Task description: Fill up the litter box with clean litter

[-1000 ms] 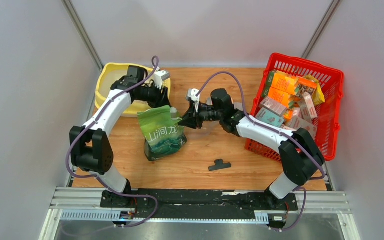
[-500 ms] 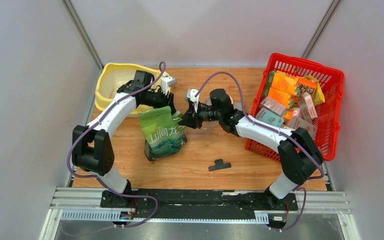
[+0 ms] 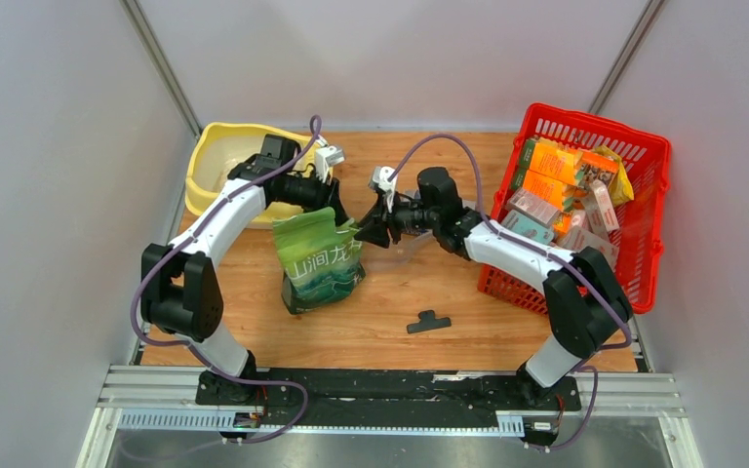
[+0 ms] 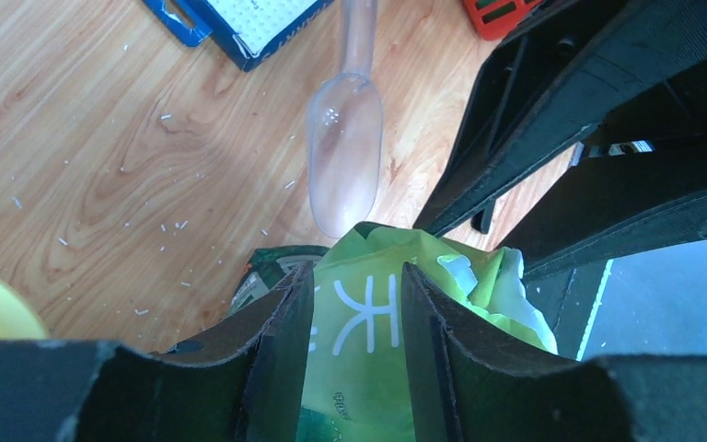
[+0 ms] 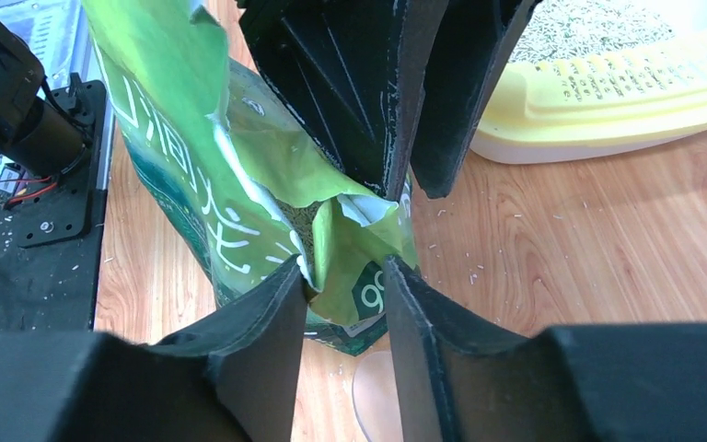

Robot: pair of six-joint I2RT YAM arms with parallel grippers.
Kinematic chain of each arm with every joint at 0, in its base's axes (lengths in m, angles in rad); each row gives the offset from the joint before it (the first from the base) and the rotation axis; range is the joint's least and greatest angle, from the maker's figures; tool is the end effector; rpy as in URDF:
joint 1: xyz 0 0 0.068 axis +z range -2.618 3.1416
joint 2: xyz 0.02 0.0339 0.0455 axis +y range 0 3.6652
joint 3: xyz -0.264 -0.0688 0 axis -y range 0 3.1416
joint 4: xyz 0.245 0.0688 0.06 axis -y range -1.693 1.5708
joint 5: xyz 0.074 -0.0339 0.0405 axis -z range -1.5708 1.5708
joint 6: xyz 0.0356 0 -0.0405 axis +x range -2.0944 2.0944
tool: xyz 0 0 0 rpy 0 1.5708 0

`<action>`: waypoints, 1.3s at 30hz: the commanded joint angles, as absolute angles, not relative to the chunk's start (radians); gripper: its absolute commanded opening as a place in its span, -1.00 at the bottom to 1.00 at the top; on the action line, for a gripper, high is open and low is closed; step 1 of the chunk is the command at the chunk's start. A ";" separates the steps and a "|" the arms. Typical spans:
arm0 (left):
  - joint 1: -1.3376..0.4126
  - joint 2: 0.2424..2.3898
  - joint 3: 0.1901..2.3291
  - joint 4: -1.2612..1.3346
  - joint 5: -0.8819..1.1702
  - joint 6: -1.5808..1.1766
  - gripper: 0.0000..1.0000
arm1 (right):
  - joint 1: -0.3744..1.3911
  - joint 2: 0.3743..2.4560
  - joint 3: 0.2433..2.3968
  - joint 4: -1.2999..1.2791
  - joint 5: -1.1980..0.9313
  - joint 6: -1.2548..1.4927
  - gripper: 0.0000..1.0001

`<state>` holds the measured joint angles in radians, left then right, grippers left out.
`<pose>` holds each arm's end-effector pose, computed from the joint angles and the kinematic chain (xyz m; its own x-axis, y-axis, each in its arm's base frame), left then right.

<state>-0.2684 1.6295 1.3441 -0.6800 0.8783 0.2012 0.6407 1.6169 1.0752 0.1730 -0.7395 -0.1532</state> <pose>0.3230 -0.1173 0.2861 -0.6586 0.3135 -0.6841 0.7381 0.4458 -0.5064 0.2795 0.2384 0.2662 -0.1412 -0.2460 -0.9589 -0.9786 0.1811 0.0977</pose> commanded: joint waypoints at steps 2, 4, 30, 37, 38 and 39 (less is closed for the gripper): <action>-0.279 1.647 1.390 -0.735 0.986 0.215 -0.04 | 0.611 1.666 1.161 0.209 -0.819 -0.160 0.05; -0.279 1.657 1.402 -0.758 0.996 0.224 -0.04 | 0.604 1.704 1.199 0.206 -0.874 -0.126 0.21; -0.201 1.750 1.528 -0.853 1.069 0.186 -0.10 | 0.591 1.899 1.184 0.788 -1.181 0.646 0.32; -0.201 1.755 1.522 -0.879 1.074 0.198 -0.10 | 0.600 1.965 1.198 0.934 -1.180 0.698 0.36; -0.201 1.756 1.523 -0.884 1.072 0.199 -0.10 | 0.600 1.985 1.200 0.998 -1.190 0.722 0.37; -0.201 1.759 1.528 -0.890 1.075 0.201 -0.10 | 0.600 1.994 1.198 1.040 -1.195 0.773 0.38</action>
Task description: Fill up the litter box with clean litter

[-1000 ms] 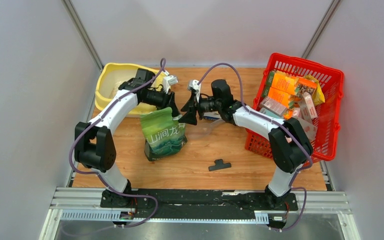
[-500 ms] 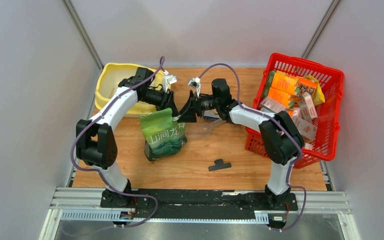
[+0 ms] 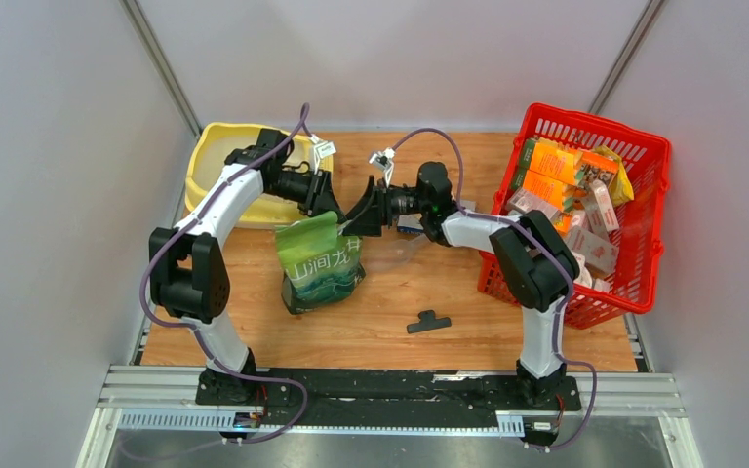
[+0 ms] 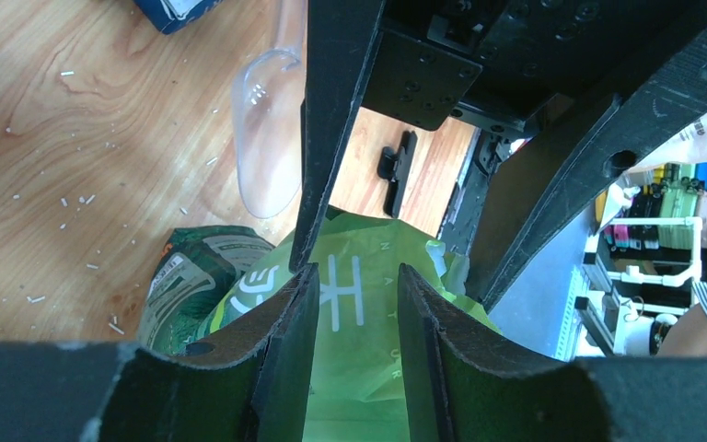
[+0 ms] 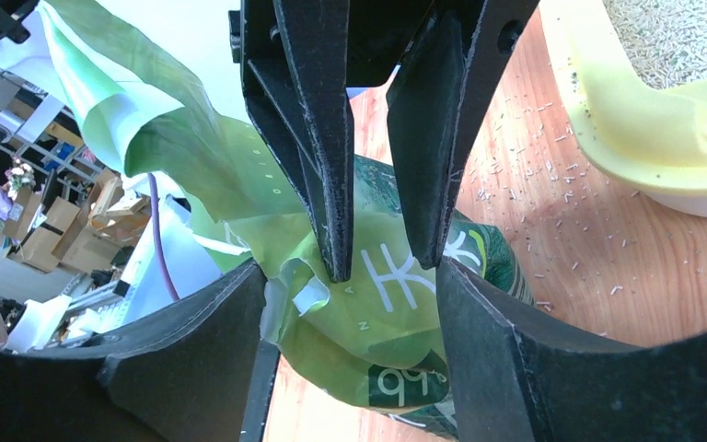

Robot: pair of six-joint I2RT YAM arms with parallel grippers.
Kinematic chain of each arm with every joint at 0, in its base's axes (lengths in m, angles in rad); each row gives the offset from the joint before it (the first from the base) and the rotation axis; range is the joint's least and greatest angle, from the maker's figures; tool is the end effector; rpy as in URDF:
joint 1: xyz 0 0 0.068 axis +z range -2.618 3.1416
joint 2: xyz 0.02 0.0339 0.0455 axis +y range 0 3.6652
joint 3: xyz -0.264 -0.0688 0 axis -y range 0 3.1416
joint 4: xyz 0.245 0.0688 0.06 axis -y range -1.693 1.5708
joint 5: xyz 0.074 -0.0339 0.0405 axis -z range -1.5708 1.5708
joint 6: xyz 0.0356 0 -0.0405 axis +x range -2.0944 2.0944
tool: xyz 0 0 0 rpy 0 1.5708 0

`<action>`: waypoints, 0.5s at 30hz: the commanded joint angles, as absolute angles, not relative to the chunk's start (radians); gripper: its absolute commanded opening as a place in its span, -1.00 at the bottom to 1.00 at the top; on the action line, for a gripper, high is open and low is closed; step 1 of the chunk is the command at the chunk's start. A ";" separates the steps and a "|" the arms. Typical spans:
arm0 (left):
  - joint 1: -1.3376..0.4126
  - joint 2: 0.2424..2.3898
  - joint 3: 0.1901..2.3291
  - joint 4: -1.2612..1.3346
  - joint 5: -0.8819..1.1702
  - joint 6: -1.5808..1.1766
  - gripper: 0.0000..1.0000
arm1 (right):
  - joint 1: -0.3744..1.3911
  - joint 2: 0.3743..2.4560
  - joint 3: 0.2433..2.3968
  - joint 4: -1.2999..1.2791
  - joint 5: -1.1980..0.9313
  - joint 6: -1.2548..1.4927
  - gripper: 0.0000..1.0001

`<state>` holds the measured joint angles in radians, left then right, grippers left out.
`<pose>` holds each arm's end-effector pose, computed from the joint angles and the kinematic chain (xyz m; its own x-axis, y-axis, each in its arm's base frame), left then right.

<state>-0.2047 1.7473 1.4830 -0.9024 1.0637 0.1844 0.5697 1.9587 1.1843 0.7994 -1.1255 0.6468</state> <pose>0.3407 -0.1025 0.2834 -0.8052 0.2581 -0.5339 0.5929 0.3645 -0.7180 0.3416 0.2570 0.2317 -0.5810 -0.0639 -0.8114 -0.8043 -0.1070 0.5844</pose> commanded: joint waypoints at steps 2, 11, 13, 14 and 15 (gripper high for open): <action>-0.201 1.766 1.542 -0.907 1.081 0.206 -0.10 | 0.603 2.017 1.198 1.186 -1.209 0.842 0.40; -0.192 1.813 1.595 -0.950 1.104 0.221 -0.10 | 0.618 2.115 1.249 1.503 -1.210 1.137 0.46; -0.192 1.815 1.600 -0.945 1.103 0.216 -0.10 | 0.626 2.108 1.240 1.502 -1.204 1.111 0.43; -0.190 1.813 1.600 -0.942 1.101 0.213 -0.10 | 0.627 2.109 1.236 1.500 -1.198 1.114 0.41; -0.190 1.815 1.601 -0.942 1.100 0.210 -0.10 | 0.630 2.109 1.238 1.502 -1.200 1.112 0.39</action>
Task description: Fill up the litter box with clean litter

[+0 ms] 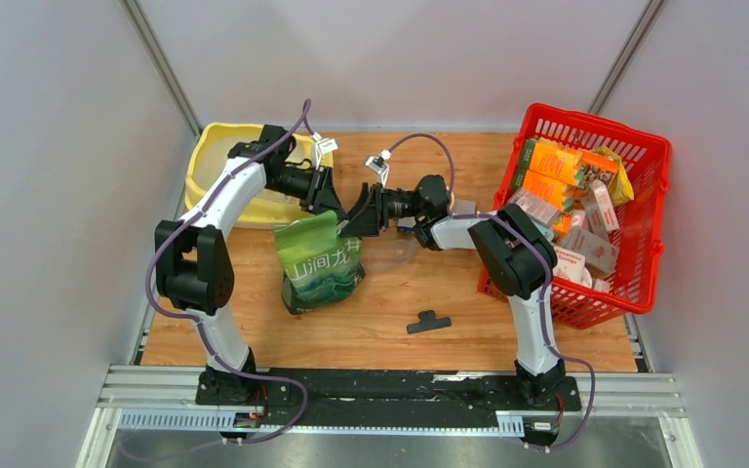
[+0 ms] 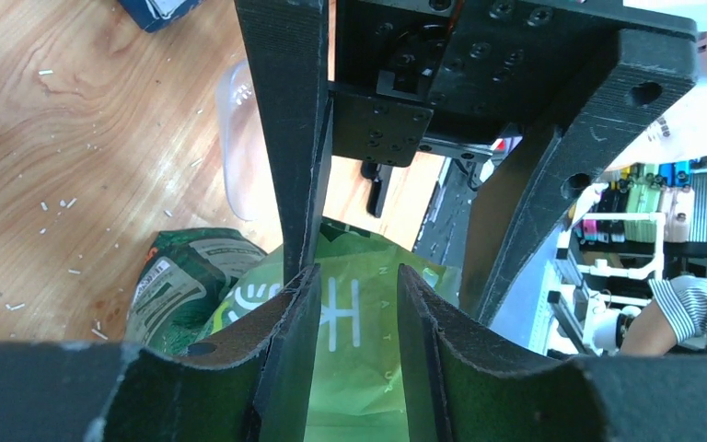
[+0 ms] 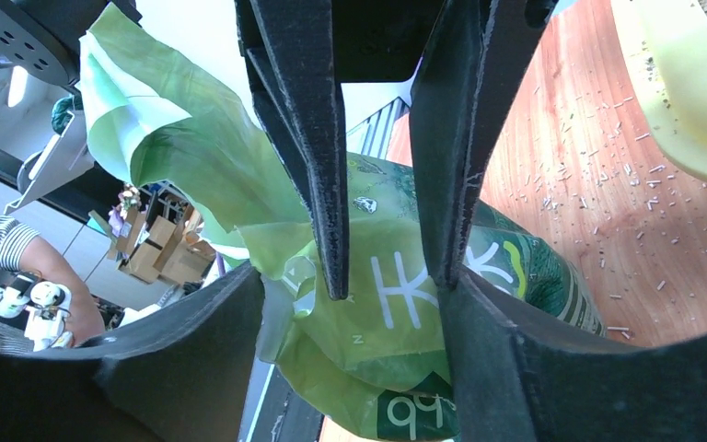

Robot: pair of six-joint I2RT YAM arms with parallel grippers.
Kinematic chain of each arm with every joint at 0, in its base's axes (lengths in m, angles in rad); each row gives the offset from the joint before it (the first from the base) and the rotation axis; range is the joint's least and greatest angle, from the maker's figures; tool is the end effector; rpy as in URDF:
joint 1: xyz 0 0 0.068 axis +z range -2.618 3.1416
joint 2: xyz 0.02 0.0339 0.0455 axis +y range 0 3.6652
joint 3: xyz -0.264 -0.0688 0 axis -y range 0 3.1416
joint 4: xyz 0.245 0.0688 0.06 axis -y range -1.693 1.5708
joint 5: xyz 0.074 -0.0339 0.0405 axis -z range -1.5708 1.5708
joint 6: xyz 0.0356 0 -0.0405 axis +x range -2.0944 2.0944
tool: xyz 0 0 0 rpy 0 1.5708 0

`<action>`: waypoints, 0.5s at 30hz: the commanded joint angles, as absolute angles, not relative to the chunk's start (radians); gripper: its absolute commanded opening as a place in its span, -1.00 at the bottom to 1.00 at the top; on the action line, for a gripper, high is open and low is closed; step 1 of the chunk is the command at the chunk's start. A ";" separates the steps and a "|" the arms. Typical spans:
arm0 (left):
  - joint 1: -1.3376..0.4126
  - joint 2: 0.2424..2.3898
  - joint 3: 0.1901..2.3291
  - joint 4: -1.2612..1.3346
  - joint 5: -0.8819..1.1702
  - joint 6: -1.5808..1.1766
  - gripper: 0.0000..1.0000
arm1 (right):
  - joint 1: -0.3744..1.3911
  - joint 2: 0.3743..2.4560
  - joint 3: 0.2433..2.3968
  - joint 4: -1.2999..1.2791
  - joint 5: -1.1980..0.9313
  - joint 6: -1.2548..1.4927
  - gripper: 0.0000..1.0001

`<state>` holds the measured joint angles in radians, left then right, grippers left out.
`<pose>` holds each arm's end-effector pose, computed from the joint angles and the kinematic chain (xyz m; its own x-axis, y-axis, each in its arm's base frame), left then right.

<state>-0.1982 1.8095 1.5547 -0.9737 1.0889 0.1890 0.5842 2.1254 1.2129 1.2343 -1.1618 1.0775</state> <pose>0.3517 -0.1028 0.2811 -0.8352 0.2565 -0.4865 0.5496 0.3539 -0.7568 0.3490 0.2699 0.2087 -0.7078 -0.0481 -0.7048 -0.6800 -0.2239 0.6982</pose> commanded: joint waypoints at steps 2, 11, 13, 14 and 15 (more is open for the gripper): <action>-0.187 1.809 1.605 -0.942 1.095 0.213 -0.09 | 0.638 2.108 1.233 1.497 -1.203 1.103 0.23; -0.097 1.754 1.709 -1.026 1.034 0.248 0.07 | 0.641 2.071 1.192 1.465 -1.209 1.071 -0.48; -0.056 1.729 1.736 -1.081 1.016 0.276 0.11 | 0.643 2.053 1.190 1.462 -1.206 1.083 -0.65; -0.043 1.692 1.738 -1.101 1.002 0.291 0.13 | 0.641 2.043 1.189 1.450 -1.203 1.089 -0.72; -0.028 1.669 1.723 -1.130 0.993 0.308 0.14 | 0.641 2.016 1.187 1.441 -1.198 1.094 -0.84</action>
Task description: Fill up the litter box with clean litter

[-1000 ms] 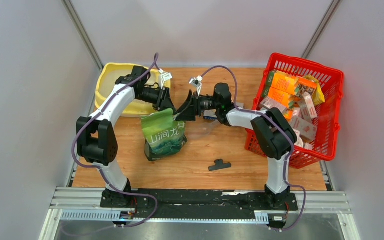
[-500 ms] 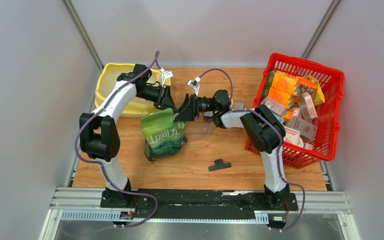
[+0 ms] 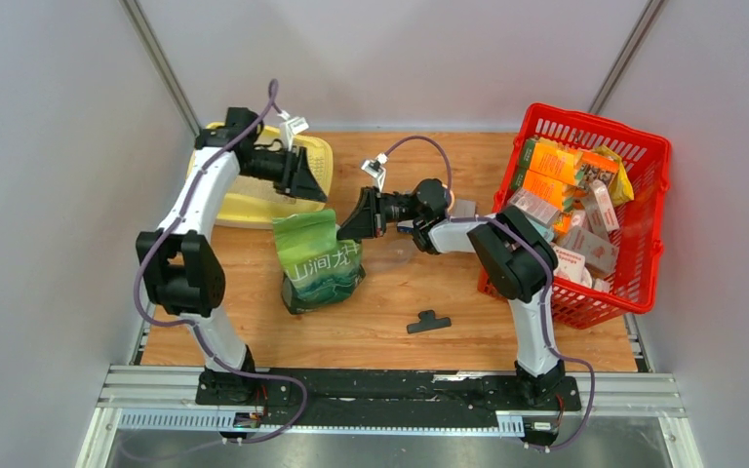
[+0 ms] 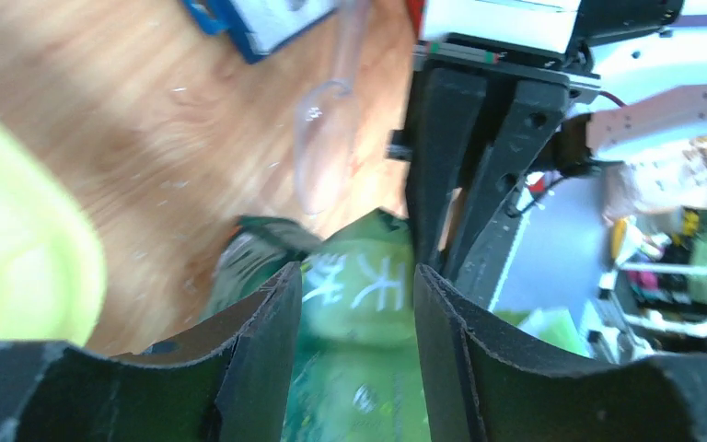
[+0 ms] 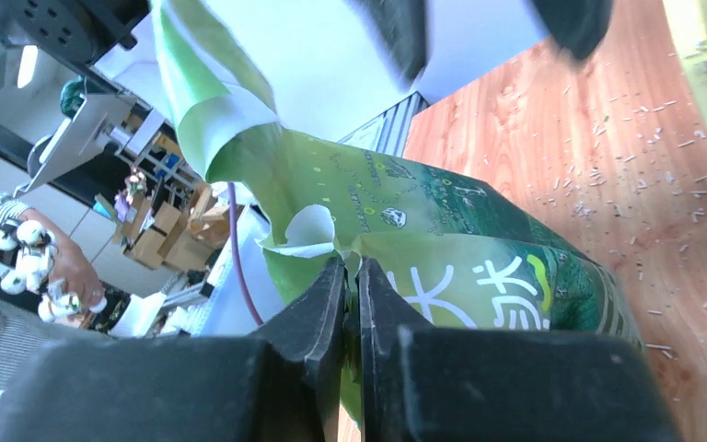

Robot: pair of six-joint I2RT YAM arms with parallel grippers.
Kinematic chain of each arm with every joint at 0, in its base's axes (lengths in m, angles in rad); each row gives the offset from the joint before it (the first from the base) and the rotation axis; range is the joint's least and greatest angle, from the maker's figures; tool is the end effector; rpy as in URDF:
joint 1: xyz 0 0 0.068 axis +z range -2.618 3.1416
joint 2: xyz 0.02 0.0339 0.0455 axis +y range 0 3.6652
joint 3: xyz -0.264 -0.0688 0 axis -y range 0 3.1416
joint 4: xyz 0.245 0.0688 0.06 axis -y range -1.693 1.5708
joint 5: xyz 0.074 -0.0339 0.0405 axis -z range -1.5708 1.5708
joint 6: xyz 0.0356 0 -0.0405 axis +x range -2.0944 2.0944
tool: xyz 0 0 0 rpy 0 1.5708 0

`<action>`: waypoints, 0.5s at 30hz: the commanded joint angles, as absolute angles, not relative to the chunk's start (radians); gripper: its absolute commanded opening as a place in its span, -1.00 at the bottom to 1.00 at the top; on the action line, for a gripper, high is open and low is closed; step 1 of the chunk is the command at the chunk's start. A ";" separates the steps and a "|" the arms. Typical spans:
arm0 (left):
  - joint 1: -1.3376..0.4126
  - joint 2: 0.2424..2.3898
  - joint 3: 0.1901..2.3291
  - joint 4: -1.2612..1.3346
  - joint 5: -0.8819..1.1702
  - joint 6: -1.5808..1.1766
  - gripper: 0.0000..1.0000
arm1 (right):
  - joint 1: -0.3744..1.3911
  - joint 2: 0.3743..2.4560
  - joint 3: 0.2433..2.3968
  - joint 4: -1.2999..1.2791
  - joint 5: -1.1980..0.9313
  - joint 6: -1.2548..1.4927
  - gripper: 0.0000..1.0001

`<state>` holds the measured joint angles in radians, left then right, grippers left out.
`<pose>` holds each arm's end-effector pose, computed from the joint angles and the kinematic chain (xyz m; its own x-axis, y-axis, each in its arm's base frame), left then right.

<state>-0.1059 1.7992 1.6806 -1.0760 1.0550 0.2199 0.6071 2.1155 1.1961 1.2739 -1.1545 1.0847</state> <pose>0.3585 -0.0692 0.3161 -0.8219 0.1956 -0.5350 0.5628 0.4242 -0.7094 0.3395 0.2754 0.2115 -0.6936 -0.0465 -0.7188 -0.6889 -0.2485 0.6809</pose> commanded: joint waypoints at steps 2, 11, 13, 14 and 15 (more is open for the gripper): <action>0.021 1.573 1.686 -1.137 0.967 0.313 0.19 | 0.640 1.974 1.163 1.378 -1.190 1.072 -0.93; 0.182 1.205 1.474 -1.411 0.877 0.619 0.36 | 0.621 1.703 1.078 0.666 -1.128 0.484 -1.00; 0.189 1.155 1.428 -1.518 0.882 0.774 0.38 | 0.617 1.695 1.077 0.612 -1.120 0.447 -1.00; 0.189 1.108 1.413 -1.547 0.884 0.831 0.41 | 0.615 1.695 1.075 0.574 -1.109 0.428 -1.00; 0.189 1.088 1.381 -1.584 0.881 0.918 0.43 | 0.615 1.697 1.084 0.560 -1.112 0.428 -1.00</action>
<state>0.1783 1.1564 1.4551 -1.2846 0.8917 0.5808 0.6224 1.7676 1.0599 0.7010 -1.1366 0.5785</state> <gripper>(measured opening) 0.701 0.007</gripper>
